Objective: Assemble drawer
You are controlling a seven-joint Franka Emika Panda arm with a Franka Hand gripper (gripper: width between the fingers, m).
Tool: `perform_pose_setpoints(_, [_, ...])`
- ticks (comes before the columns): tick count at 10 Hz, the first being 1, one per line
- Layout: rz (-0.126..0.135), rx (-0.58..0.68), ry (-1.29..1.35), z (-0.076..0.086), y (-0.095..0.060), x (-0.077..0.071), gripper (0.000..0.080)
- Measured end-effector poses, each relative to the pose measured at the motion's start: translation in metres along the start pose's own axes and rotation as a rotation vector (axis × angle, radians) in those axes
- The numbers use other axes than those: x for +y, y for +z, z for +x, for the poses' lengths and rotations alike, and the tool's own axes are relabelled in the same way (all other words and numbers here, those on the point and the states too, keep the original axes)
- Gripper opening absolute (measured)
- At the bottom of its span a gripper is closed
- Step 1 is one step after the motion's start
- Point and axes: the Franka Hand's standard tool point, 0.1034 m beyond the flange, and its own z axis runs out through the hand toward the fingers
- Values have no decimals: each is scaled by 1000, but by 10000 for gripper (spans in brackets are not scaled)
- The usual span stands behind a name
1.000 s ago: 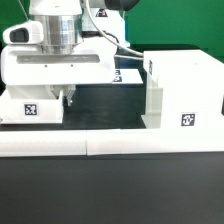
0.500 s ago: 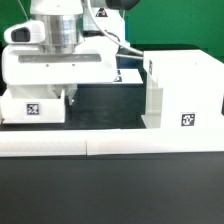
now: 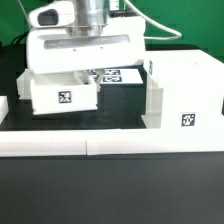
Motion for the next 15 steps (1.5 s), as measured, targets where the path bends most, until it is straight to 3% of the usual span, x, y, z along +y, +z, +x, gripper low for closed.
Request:
perform_pose_setpoints(3, [4,3,20,6,3,-28,41])
perform_pose_setpoints(7, [4,0,-34,5,4,-27,42])
perform_pose_setpoints(11, [-13,-26,-480,6,5,-29,42])
perform_pose_setpoints(15, [-12,-41,-703,3,9,-23,42])
